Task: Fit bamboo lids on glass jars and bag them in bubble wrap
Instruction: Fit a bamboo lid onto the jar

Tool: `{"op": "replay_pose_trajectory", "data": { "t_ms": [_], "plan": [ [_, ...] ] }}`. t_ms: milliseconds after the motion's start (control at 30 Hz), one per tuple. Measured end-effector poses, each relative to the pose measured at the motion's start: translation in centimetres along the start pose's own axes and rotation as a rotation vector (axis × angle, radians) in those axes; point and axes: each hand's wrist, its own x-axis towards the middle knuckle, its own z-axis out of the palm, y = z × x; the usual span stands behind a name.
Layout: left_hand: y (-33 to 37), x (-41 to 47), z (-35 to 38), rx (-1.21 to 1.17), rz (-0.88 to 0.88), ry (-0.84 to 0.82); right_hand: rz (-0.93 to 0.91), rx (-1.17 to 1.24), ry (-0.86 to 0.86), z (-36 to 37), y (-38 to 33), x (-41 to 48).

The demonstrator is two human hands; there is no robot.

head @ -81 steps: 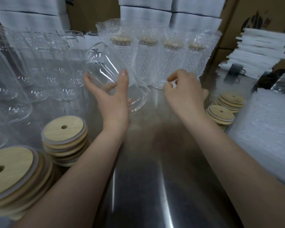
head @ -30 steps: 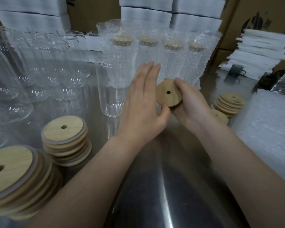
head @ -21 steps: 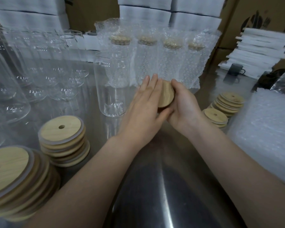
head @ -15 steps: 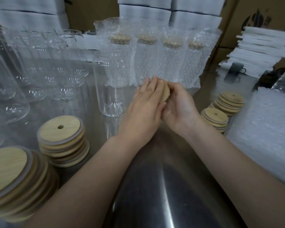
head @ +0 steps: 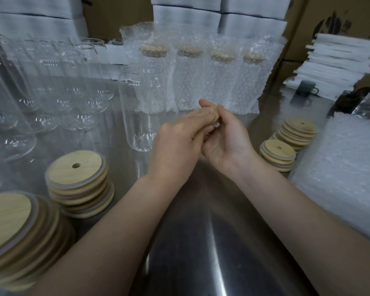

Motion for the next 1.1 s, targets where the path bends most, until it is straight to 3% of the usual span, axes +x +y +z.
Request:
{"op": "replay_pose_trajectory", "data": {
  "t_ms": [233, 567, 733, 933, 1100],
  "plan": [
    [0.1, 0.1, -0.4, 0.077, -0.128, 0.111, -0.099, -0.025, -0.016, 0.1, 0.1, -0.3],
    [0.6, 0.6, -0.4, 0.214, -0.255, -0.205, -0.144, -0.190, 0.022, -0.2, -0.2, -0.1],
    [0.2, 0.3, -0.1, 0.101, -0.255, -0.315, -0.135, -0.292, 0.008, -0.3, -0.2, -0.3],
    [-0.4, 0.2, 0.0, 0.056, -0.231, -0.368, -0.117, -0.355, -0.019, -0.2, -0.3, -0.3],
    [-0.4, 0.2, -0.1, -0.024, -0.206, -0.288, -0.111, -0.354, -0.027, 0.0, -0.3, -0.3]
  ]
}}
